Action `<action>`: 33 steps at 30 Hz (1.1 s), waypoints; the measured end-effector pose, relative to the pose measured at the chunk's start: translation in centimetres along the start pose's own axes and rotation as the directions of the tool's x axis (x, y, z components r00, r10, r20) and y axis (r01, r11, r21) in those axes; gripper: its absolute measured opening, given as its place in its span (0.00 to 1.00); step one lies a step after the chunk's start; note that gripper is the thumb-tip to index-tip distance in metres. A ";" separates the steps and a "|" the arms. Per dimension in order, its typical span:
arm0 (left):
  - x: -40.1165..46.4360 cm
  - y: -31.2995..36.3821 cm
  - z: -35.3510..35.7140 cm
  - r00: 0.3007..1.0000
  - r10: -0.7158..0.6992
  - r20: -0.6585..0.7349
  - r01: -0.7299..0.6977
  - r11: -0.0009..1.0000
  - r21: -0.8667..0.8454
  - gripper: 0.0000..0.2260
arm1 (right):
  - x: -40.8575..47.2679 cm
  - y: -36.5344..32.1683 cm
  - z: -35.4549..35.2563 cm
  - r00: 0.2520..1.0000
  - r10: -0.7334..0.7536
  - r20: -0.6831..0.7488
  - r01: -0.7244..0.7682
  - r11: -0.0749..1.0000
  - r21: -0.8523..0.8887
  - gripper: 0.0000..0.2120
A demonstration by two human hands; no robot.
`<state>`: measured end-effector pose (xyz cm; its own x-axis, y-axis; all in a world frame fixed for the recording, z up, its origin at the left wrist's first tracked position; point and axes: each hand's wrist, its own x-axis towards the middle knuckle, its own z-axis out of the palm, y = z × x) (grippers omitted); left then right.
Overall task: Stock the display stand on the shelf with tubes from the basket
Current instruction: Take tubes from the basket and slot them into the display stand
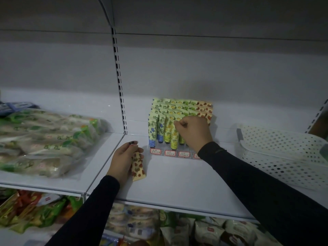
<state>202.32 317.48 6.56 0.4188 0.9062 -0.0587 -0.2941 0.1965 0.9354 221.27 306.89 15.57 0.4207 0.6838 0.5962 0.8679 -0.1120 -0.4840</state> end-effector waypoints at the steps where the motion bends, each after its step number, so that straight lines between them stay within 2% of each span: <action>1: 0.0 0.0 0.0 1.000 -0.002 0.003 0.002 1.000 -0.005 0.09 | 0.0 0.1 0.1 1.000 -0.005 -0.008 0.005 1.000 -0.007 0.19; 6: -0.1 0.0 0.1 1.000 -0.004 0.010 0.004 1.000 -0.027 0.09 | 0.0 0.4 0.2 0.999 -0.038 -0.037 0.038 0.999 -0.011 0.17; 23: -0.2 0.0 0.1 1.000 -0.002 0.023 0.002 1.000 -0.014 0.08 | 0.3 0.3 -0.1 0.997 0.000 0.081 -0.002 1.000 0.027 0.14; 33: -0.4 0.1 0.2 0.999 0.006 0.037 -0.006 1.000 -0.005 0.08 | 0.5 1.4 -0.5 0.992 -0.010 0.127 0.003 0.998 0.059 0.16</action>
<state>202.34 317.08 6.72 0.4485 0.8929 -0.0403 -0.3011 0.1934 0.9338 222.79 306.74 15.50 0.3750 0.7710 0.5148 0.8519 -0.0676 -0.5193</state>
